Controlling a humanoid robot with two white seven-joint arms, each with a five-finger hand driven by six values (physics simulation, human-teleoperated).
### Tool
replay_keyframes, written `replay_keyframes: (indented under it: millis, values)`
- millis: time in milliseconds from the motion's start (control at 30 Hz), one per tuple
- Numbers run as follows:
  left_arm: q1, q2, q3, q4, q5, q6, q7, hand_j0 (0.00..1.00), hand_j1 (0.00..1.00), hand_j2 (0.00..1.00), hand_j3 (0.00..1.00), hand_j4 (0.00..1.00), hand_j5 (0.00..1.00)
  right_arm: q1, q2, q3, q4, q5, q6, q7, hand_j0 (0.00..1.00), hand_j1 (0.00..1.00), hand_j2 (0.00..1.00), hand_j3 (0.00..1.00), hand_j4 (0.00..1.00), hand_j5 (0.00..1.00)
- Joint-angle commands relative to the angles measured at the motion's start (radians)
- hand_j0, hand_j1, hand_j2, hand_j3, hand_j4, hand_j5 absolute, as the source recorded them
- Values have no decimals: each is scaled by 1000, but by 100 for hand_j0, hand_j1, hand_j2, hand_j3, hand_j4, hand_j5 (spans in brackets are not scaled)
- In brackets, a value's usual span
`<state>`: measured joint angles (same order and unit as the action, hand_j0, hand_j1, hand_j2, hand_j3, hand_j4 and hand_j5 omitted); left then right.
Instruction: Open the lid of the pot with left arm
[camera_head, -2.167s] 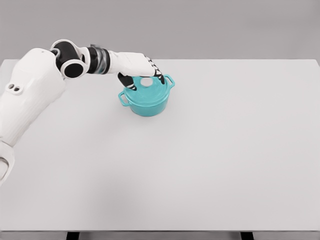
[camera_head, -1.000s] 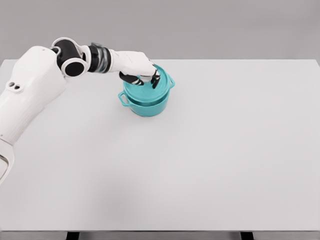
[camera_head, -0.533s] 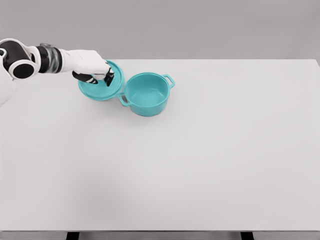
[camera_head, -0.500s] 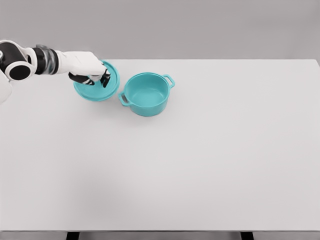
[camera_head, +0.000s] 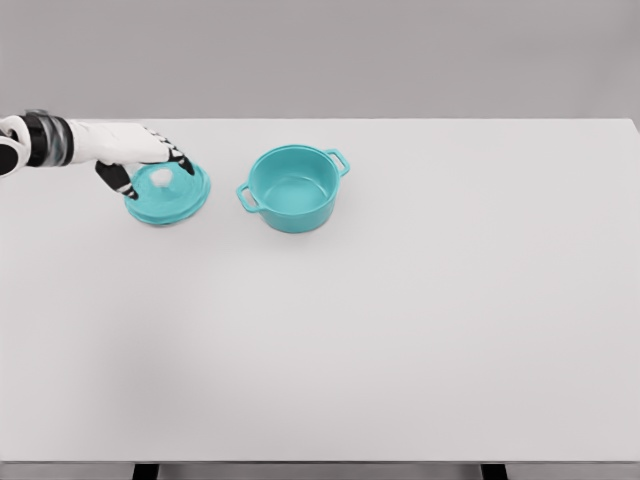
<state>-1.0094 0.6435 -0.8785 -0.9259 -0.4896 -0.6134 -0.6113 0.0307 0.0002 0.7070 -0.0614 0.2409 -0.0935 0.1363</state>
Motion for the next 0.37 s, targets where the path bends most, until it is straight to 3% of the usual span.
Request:
replay_keyframes:
  millis: [0, 100, 233, 333]
  values:
    - [0, -1, 1, 45, 49, 3, 0, 100, 100, 100, 100, 100, 100, 2, 0, 0, 0, 0, 0, 0, 100, 100, 100, 100, 100, 100]
    - [2, 10, 4, 53, 69, 3, 0, 100, 100, 100, 100, 100, 100, 0, 0, 0, 0, 0, 0, 0, 100, 100, 100, 100, 100, 100]
    - [2, 70, 44, 165, 106, 3, 0, 100, 100, 100, 100, 100, 100, 2, 0, 0, 0, 0, 0, 0, 100, 100, 100, 100, 100, 100]
    - [25, 96, 65, 168, 106, 3, 0, 100, 100, 100, 100, 100, 100, 0, 0, 0, 0, 0, 0, 0, 100, 100, 100, 100, 100, 100]
